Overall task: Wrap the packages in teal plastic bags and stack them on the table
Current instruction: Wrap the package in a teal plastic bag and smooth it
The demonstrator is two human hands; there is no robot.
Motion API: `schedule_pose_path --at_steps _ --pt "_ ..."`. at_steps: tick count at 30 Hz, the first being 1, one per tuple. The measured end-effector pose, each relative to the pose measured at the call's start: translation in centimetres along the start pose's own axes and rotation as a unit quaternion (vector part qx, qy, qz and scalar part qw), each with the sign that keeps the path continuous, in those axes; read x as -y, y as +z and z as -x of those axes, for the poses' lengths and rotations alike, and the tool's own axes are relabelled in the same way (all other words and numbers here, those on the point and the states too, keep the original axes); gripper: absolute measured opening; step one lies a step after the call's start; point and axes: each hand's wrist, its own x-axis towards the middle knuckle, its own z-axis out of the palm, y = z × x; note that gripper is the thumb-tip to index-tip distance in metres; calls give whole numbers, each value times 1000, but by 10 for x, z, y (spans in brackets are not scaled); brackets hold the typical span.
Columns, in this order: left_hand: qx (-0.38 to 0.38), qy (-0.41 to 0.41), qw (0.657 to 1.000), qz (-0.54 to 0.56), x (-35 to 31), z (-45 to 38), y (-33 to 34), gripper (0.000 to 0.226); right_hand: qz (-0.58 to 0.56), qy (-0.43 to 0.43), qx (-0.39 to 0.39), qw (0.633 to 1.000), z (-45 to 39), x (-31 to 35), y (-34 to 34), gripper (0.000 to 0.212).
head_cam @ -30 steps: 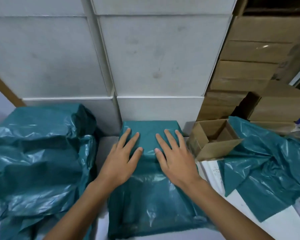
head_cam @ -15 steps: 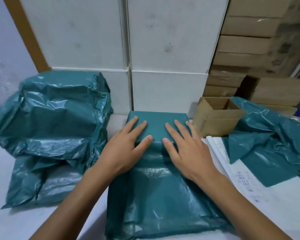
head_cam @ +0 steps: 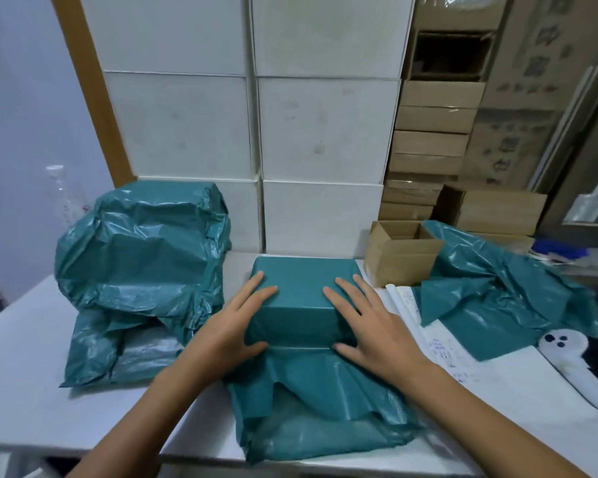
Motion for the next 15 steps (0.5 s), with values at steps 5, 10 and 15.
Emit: schedule_pose_path --at_steps 5,10,15 --pt "-1 17 1000 6 6 0 3 102 -30 -75 -28 996 13 -26 2 96" --pt "-21 40 999 -10 7 5 3 105 -50 -81 -55 994 25 -26 -8 86" --pt "-108 178 977 -46 -7 63 -37 58 -115 -56 -169 977 85 -40 -29 46"
